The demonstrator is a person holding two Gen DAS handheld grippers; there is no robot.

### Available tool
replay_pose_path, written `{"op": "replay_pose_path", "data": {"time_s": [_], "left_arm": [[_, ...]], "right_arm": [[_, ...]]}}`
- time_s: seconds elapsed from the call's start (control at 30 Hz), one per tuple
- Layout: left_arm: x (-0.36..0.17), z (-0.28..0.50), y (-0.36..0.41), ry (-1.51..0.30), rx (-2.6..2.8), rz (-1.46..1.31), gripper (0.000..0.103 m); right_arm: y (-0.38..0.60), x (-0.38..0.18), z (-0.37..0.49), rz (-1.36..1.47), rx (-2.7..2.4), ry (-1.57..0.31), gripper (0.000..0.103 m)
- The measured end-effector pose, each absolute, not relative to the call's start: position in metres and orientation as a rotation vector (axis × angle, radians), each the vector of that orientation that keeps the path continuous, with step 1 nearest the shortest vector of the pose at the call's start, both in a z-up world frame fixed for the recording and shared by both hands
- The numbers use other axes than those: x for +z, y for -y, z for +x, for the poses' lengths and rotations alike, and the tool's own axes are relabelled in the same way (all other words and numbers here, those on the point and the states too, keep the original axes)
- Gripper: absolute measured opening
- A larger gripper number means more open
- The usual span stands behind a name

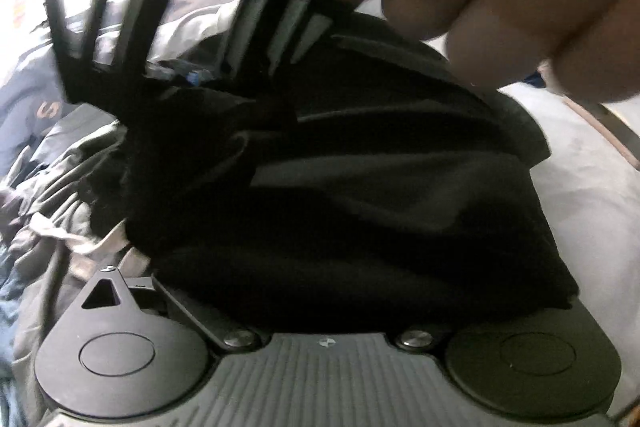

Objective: Fold clothes

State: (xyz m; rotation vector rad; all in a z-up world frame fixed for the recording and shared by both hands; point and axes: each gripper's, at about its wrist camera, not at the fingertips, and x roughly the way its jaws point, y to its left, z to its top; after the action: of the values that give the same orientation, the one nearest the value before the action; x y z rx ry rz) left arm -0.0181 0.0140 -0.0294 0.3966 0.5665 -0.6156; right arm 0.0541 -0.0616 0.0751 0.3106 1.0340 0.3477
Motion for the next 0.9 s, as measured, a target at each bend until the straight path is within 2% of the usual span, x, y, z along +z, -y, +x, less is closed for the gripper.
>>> {"op": "replay_pose_path", "data": {"time_s": [0.27,0.3,0.37,0.43,0.5,0.63,0.9], "left_arm": [[-0.009,-0.036,-0.041,-0.562,-0.583,0.453,0.103],[-0.005,-0.038,-0.048,-0.555,-0.571,0.443,0.103],[0.001,-0.042,-0.061,-0.537,-0.537,0.429,0.103],[0.009,-0.041,-0.070,-0.512,-0.519,0.394,0.103],[0.015,-0.043,-0.078,-0.471,-0.523,0.342,0.103],[0.025,-0.047,-0.083,-0.371,-0.547,0.291,0.103],[0.043,-0.048,-0.073,-0.218,-0.629,0.201,0.103]], "right_arm": [[0.054,0.063,0.088,0.396,0.333,-1.080,0.027],[0.053,0.063,0.089,0.403,0.340,-1.083,0.032],[0.050,0.064,0.090,0.416,0.368,-1.084,0.051],[0.042,0.069,0.085,0.414,0.442,-1.064,0.087],[0.034,0.075,0.078,0.398,0.491,-1.041,0.101],[0.031,0.091,0.064,0.422,0.541,-0.984,0.101],[0.091,0.142,0.012,0.587,0.509,-0.824,0.103]]}}
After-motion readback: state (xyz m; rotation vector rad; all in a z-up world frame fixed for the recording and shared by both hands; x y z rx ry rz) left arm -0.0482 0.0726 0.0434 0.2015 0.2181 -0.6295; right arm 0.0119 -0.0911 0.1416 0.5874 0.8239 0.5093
